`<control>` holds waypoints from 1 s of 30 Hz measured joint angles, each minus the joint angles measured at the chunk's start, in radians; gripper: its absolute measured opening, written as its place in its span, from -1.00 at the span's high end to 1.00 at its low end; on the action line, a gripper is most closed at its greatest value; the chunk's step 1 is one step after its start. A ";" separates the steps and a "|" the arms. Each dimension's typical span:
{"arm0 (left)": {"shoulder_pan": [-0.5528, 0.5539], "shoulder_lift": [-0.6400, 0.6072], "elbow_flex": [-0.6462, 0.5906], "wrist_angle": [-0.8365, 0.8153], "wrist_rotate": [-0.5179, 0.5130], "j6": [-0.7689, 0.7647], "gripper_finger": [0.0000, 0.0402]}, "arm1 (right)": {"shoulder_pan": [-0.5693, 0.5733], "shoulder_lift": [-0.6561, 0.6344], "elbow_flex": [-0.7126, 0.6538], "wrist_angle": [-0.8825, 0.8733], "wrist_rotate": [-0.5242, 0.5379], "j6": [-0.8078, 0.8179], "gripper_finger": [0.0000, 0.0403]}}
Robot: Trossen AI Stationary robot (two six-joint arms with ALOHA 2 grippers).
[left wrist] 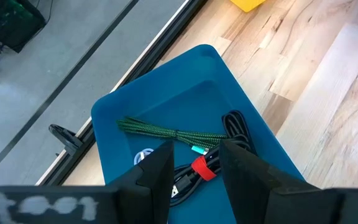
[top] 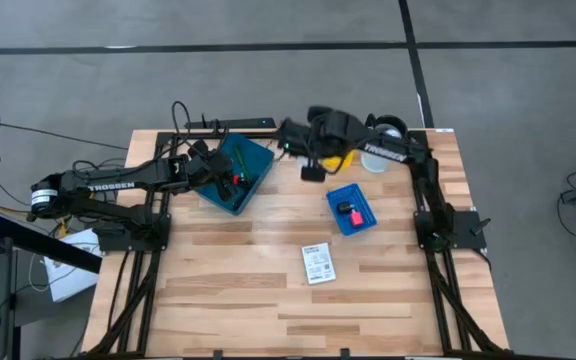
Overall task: Pick and place items into bin
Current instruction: Put the left white card reader box into the yellow bin
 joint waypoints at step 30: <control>0.000 0.000 0.000 0.000 0.000 0.000 0.41 | -0.312 0.008 -0.005 0.000 0.117 -0.037 1.00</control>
